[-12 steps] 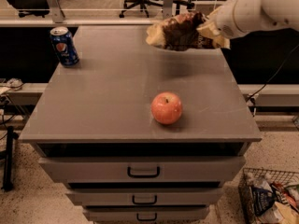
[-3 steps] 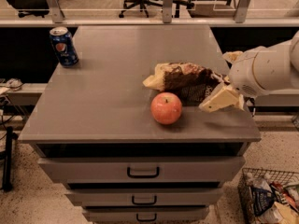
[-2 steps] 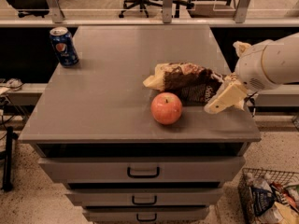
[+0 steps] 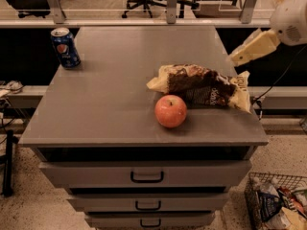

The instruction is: Move brown chip bag near apple

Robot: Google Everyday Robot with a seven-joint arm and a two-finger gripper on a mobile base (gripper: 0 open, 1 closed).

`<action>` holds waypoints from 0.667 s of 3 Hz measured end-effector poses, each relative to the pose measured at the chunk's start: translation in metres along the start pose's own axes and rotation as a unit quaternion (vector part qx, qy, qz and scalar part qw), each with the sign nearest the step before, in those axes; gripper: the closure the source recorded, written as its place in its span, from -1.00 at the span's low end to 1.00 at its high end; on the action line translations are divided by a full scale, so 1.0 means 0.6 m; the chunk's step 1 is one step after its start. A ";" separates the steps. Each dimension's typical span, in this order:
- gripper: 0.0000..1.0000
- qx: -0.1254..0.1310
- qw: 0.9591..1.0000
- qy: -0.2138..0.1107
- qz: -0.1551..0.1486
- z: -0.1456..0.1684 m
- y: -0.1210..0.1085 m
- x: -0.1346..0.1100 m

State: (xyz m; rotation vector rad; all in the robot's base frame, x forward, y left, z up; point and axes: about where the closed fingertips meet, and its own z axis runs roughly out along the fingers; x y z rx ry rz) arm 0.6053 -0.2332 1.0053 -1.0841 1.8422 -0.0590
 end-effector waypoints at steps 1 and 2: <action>-1.00 0.054 0.997 -0.057 0.014 -0.027 -0.074 -0.059; -1.00 0.064 0.996 -0.065 0.012 -0.033 -0.084 -0.070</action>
Offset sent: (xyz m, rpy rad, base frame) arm 0.0189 -0.0078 0.0478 0.0705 -0.1163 -0.0319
